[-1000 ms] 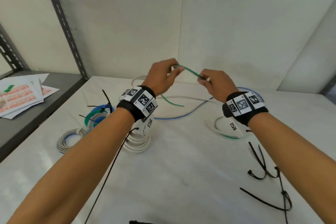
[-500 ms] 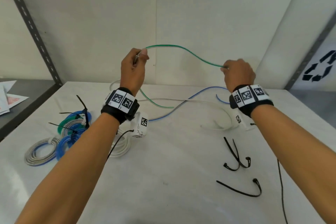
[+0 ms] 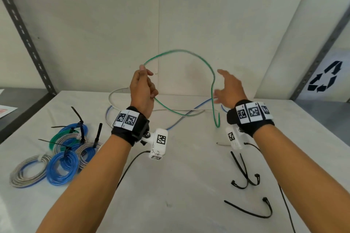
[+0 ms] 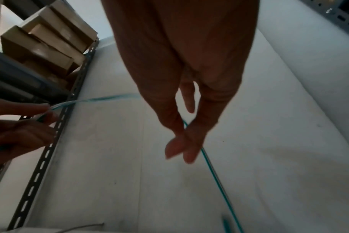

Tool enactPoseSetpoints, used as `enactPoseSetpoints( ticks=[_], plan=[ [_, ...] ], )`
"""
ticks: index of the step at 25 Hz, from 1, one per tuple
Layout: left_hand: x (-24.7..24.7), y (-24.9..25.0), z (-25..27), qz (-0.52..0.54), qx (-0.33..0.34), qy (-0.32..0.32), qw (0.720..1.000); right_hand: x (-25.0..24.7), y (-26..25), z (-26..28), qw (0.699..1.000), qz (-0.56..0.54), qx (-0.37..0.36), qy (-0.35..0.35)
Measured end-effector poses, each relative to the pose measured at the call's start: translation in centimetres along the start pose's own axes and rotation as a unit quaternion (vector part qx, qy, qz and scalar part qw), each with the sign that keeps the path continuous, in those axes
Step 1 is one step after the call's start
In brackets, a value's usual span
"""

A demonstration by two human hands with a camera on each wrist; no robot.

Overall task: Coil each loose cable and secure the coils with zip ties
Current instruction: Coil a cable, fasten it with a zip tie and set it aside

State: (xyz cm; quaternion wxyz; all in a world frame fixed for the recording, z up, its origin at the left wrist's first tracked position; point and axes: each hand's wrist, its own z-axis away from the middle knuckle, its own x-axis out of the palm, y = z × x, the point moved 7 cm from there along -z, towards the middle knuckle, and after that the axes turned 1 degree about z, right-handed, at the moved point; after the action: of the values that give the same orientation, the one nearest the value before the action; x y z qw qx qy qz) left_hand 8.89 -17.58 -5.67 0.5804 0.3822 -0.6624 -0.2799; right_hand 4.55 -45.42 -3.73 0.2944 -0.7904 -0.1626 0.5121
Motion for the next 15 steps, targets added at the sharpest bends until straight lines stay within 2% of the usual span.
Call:
enactPoseSetpoints(
  ticks=[1,2,3,4,6,7,8,10,13,14,15],
  plan=[
    [0.0,-0.5,0.0,0.017,-0.015,0.013,1.0,1.1,0.8,0.0,1.0,0.009,0.009,-0.017],
    [-0.1,-1.0,0.1,0.031,-0.029,0.034,0.999,1.4,0.5,0.7,1.0,-0.022,0.014,-0.003],
    [-0.2,-1.5,0.0,0.047,-0.043,0.06,0.996,1.3,-0.1,1.6,0.995,-0.101,0.012,0.023],
    [-0.4,-2.0,-0.1,0.062,-0.053,0.083,0.993,1.7,-0.9,2.8,0.977,-0.211,0.036,0.014],
    [-0.5,-2.5,-0.3,0.079,-0.058,0.115,0.988,4.2,-2.4,5.1,0.893,-0.426,0.105,-0.102],
    [-0.5,-2.8,-0.3,0.081,-0.057,0.126,0.987,5.1,-3.2,5.9,0.852,-0.491,0.113,-0.141],
    [-0.3,-3.1,-0.2,0.08,-0.057,0.135,0.986,5.7,-3.5,6.1,0.834,-0.523,0.101,-0.144],
    [-0.5,-4.1,0.0,0.075,-0.061,0.158,0.983,6.3,-3.6,5.5,0.803,-0.584,0.073,-0.09],
    [-1.6,-5.6,-0.3,0.1,-0.077,0.215,0.969,7.3,-2.6,5.0,0.763,-0.63,0.146,-0.004],
    [-2.0,-5.8,-0.5,0.107,-0.08,0.23,0.964,7.5,-2.6,5.0,0.768,-0.621,0.154,0.007],
    [-2.4,-6.1,-0.8,0.108,-0.083,0.243,0.96,7.7,-2.4,4.9,0.789,-0.596,0.15,0.019]
  ],
)
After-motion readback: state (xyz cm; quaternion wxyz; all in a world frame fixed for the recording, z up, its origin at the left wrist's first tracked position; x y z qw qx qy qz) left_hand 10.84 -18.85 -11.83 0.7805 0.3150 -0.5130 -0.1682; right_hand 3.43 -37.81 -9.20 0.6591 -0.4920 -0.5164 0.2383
